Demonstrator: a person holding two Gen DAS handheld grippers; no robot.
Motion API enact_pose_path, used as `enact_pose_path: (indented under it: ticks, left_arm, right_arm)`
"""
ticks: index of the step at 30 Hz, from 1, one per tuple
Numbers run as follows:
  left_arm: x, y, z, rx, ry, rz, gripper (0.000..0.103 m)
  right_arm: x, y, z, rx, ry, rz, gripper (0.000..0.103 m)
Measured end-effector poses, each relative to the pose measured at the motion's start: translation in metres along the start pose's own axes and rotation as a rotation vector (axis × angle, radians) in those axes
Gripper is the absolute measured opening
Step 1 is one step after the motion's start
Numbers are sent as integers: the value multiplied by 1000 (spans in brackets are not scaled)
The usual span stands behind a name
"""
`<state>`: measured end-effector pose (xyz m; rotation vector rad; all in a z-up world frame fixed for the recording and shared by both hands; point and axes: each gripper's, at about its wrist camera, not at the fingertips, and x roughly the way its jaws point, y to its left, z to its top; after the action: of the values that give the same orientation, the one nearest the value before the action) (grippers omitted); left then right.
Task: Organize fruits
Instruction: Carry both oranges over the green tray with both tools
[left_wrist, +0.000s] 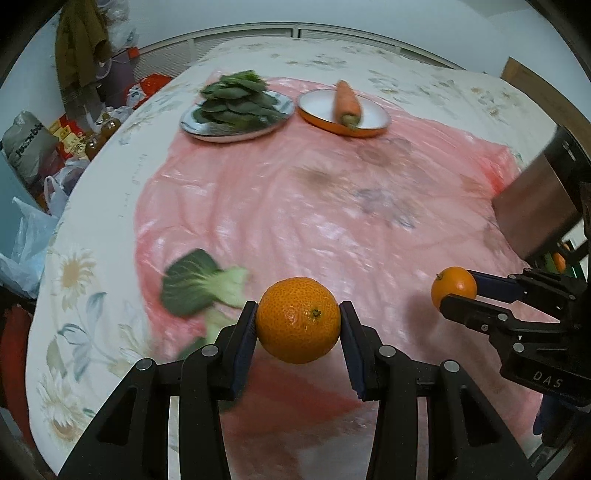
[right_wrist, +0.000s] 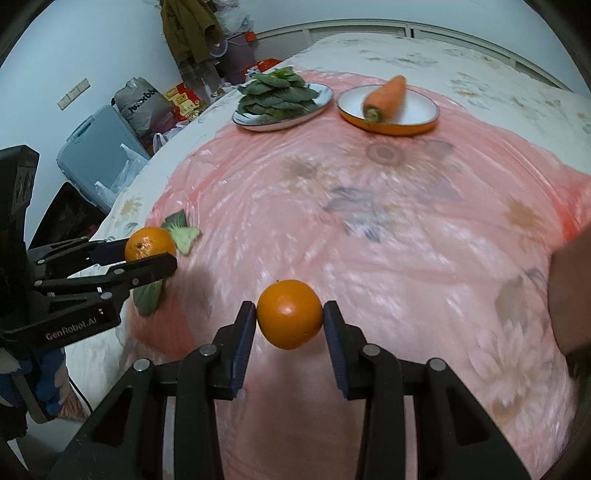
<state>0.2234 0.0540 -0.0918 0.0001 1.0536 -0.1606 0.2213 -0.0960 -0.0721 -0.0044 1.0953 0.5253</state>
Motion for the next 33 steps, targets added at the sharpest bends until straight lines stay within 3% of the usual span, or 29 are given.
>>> enact_pose_path:
  ticks: [19,33]
  left_arm:
    - [-3,-130,-9,113,54,-86,38]
    - [-5,-244,-20,286,100,-175,38]
  right_arm:
    - [-70,-82,-71,131,1,-73,42]
    - [-138,-151,-131,272,-37,-149,42]
